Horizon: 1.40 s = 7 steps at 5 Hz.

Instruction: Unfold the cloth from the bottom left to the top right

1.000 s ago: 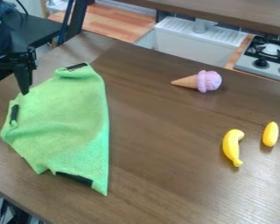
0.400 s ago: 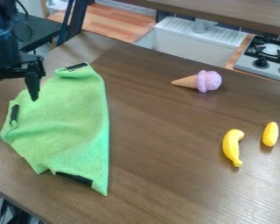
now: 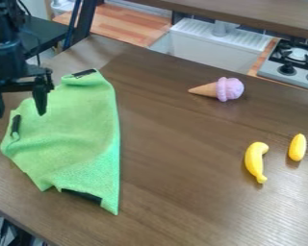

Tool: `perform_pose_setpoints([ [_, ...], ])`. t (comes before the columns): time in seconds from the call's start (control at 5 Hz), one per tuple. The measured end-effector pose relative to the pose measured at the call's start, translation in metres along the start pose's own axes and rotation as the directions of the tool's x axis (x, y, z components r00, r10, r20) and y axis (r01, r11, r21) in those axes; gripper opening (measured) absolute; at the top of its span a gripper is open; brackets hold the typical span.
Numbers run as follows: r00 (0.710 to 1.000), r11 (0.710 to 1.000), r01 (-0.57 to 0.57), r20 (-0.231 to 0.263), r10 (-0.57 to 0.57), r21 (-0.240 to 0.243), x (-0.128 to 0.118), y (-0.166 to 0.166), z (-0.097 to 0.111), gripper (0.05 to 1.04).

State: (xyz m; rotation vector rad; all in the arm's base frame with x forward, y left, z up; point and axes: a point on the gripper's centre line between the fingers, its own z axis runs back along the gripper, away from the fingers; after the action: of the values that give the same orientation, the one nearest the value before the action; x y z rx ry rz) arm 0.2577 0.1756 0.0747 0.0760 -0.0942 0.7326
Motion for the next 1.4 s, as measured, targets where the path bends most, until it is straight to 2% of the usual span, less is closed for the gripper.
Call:
perform_pose_setpoints([
  [0.4,0.998,0.999,-0.024,-0.057,0.025,0.030,0.005,0.006,-0.012,1.000],
  [0.8,0.991,0.999,-0.027,-0.131,0.031,0.036,0.003,0.013,-0.017,1.000],
  [1.0,0.991,0.999,-0.015,-0.132,0.022,0.050,0.004,0.013,-0.022,1.000],
  [1.2,0.989,0.998,0.005,-0.151,0.005,0.066,0.001,0.008,-0.030,0.956],
  [1.4,0.985,0.996,0.012,-0.171,0.003,0.087,0.000,0.007,-0.035,0.679],
])
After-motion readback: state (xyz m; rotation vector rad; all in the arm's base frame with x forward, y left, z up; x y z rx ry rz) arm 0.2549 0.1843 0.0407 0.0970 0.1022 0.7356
